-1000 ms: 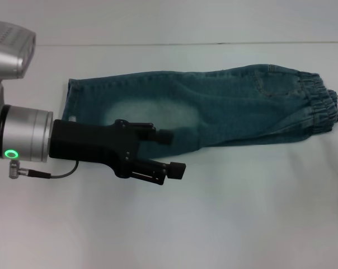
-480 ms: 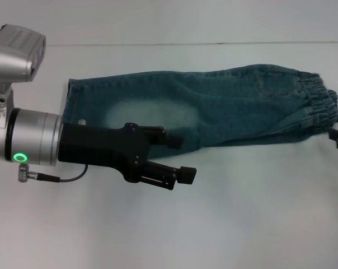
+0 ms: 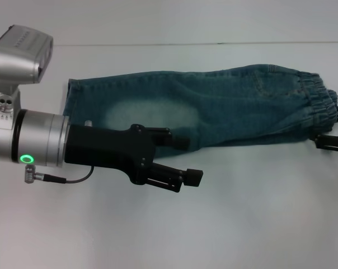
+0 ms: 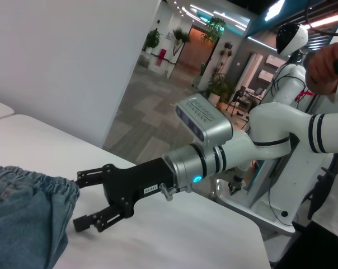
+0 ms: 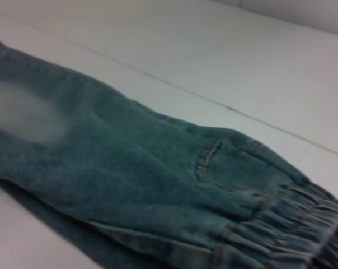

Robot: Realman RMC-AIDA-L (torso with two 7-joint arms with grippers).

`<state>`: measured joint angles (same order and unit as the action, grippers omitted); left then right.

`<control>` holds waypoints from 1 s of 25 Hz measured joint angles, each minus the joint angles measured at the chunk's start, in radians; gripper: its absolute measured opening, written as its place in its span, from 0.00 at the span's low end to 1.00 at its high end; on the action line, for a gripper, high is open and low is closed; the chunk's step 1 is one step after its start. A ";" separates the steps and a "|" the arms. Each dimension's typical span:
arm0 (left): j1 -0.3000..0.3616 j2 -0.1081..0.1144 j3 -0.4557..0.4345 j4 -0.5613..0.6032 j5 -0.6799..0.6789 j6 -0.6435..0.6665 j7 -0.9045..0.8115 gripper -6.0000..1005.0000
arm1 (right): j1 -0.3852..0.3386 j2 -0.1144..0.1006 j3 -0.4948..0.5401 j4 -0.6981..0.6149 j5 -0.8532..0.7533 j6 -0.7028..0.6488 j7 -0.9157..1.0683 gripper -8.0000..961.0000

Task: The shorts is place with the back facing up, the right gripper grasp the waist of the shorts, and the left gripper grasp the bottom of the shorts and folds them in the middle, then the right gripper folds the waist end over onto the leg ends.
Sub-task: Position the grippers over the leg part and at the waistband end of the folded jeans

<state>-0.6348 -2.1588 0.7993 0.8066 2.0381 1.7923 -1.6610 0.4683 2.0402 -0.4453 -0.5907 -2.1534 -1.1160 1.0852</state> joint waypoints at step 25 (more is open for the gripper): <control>0.020 -0.006 -0.002 -0.026 -0.053 -0.023 -0.004 0.93 | 0.006 -0.010 -0.043 0.090 0.002 0.072 -0.230 0.47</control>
<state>-0.6153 -2.1645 0.7977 0.7802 1.9847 1.7689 -1.6646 0.4742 2.0303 -0.4883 -0.5006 -2.1511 -1.0437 0.8550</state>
